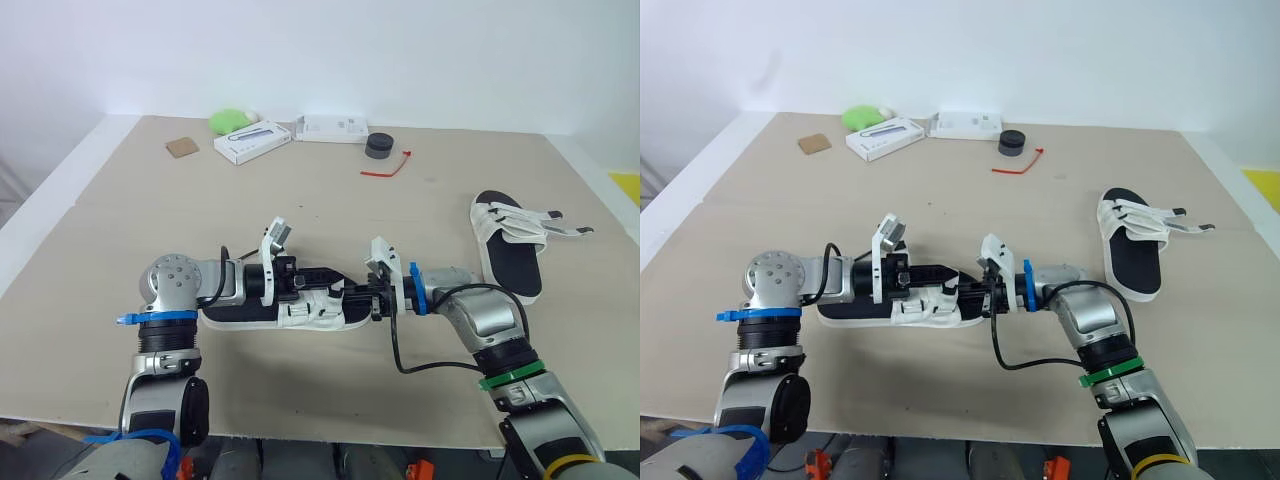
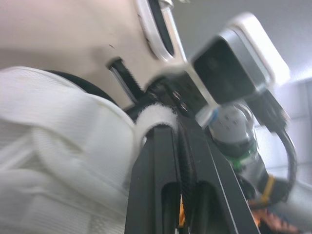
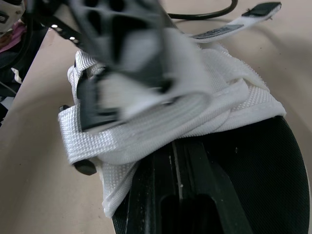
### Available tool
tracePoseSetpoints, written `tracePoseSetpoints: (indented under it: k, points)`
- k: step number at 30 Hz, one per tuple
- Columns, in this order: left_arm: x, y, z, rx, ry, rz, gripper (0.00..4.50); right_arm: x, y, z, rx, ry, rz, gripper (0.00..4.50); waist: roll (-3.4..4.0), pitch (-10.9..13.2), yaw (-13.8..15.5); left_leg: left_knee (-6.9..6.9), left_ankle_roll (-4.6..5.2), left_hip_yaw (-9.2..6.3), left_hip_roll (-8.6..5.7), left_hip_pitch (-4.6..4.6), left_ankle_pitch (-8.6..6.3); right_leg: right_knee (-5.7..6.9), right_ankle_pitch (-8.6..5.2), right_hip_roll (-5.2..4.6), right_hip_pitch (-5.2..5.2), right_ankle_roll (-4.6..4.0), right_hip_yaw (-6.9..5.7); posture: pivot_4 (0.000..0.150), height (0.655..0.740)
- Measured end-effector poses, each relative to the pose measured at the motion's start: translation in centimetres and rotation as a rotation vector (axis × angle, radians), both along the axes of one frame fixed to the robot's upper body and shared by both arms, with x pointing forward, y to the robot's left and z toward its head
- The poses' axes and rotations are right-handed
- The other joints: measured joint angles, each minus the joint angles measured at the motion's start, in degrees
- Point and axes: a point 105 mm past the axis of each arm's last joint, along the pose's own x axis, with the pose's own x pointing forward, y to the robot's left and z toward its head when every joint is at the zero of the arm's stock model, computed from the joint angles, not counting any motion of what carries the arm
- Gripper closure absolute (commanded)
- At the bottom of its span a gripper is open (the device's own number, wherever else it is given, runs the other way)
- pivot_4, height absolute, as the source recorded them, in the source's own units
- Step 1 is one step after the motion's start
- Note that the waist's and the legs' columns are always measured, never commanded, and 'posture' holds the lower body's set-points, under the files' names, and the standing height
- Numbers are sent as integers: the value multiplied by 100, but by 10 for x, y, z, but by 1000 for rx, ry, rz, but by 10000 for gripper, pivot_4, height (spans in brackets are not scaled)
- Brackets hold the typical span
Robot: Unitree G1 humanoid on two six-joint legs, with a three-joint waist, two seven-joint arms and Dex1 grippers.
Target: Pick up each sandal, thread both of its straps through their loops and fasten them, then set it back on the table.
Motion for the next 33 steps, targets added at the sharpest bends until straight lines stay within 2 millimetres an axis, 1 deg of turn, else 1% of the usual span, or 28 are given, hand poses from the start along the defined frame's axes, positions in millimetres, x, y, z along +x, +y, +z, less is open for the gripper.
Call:
tracePoseSetpoints:
  k: [4, 6, 8, 11, 18, 19, 20, 21, 22, 24, 25, 26, 27, 28, 30, 31, 32, 33]
  points:
    - [8, 6, -5, 38, 24, 80, 44470, 1, -1, -1, -6, 0, -4, 45000, -1, -1, -36, 0, -5, 3, 0, 20, -2, -4, 5, -2, -3, -8, 1, 1500, 7400]
    - [9, 7, -7, 60, 25, 104, 40093, 1, -1, -2, -7, 2, -6, 45000, -3, -3, -56, 0, -7, 5, -1, 29, -3, -4, 6, -5, 1, -9, 1, 1500, 7400]
    - [14, 13, -11, 112, 25, 153, 33617, 1, -1, -2, -8, 3, -7, 45000, -4, -5, -67, 0, -7, 6, -1, 34, -4, -4, 10, -6, 1, -14, 1, 1500, 7400]
    - [18, 17, -14, 146, 27, 196, 33617, 1, -2, -3, -13, 3, -10, 45000, -7, -9, -79, 0, -8, 6, -1, 41, -4, -4, 16, -6, 0, -19, 1, 1500, 7400]
    - [27, 17, -20, 250, 30, 273, 33617, 3, -4, -7, -27, 14, -20, 45000, -47, -68, -112, 0, -17, 5, -10, 69, -10, -12, 18, -21, 2, -22, 2, 1500, 7400]
    - [30, 19, -20, 262, 28, 297, 33617, 3, -5, -8, -29, 18, -23, 45000, -50, -73, -126, 1, -19, 4, -11, 75, -12, -14, 18, -24, 0, -22, 2, 1500, 7400]
    - [39, 26, -19, 291, 23, 365, 33617, 3, -6, -9, -33, 22, -26, 45000, -55, -76, -199, 15, -23, -1, -13, 84, -15, -28, 18, -39, -15, -23, -5, 1500, 7400]
    - [39, 27, -19, 293, 22, 370, 33617, 3, -6, -9, -34, 22, -26, 45000, -55, -76, -207, 17, -23, -2, -13, 85, -15, -30, 18, -42, -17, -23, -8, 1500, 7400]
    - [43, 30, -19, 301, 24, 402, 33617, 3, -7, -10, -36, 22, -28, 45000, -54, -76, -238, 19, -23, -4, -16, 96, -18, -54, 18, -67, -21, -23, -31, 1500, 7400]
    - [54, 39, -15, 300, 35, 485, 33617, 2, -7, -12, -43, 33, -24, 45000, -50, -75, -261, 19, -21, -26, -18, 108, -29, -127, 19, -136, -30, -25, -129, 1500, 7400]
    - [61, 45, -10, 274, 52, 540, 33617, 1, -8, -14, -46, 40, -24, 45000, -47, -71, -267, 19, -21, -47, -27, 95, -29, -152, 21, -189, -27, -29, -194, 1500, 7400]
    - [67, 48, -3, 207, 77, 584, 33617, 1, -9, -17, -50, 49, -27, 45000, -37, -52, -266, 20, -21, -71, -45, 78, -29, -187, 25, -247, -52, -35, -262, 1500, 7400]
    - [72, 50, 6, 137, 86, 609, 33617, 0, -10, -20, -53, 59, -30, 45000, -25, -18, -265, 17, -21, -98, -68, 53, -28, -224, 30, -283, -77, -42, -307, 1500, 7400]
    - [73, 49, 14, 94, 86, 611, 33617, -1, -10, -21, -54, 65, -29, 45000, -29, -2, -252, 16, -19, -110, -102, 30, -27, -227, 73, -310, -106, -24, -312, 1500, 7400]
    - [70, 43, 28, 3, 75, 561, 33617, -1, -9, -19, -50, 65, -17, 45000, -42, 18, -202, 18, -3, -102, -140, 17, -2, -239, 263, -322, -112, 44, -276, 1500, 7400]
    - [67, 39, 40, -72, 58, 517, 33617, -1, -9, -18, -49, 62, -10, 45000, -66, 41, -176, 18, -4, -103, -149, 13, -3, -238, 342, -322, -123, 65, -269, 1500, 7400]
    - [63, 34, 58, -164, 21, 462, 33617, -1, -8, -15, -48, 55, 0, 45000, -74, 52, -161, 11, -4, -106, -145, -9, -3, -231, 367, -318, -181, 52, -278, 1500, 7400]
    - [56, 29, 90, -293, -47, 385, 33617, 1, -7, -11, -51, 43, 15, 45000, -82, 65, -114, -5, -4, -114, -138, -50, -2, -214, 378, -313, -212, 37, -288, 1500, 7400]
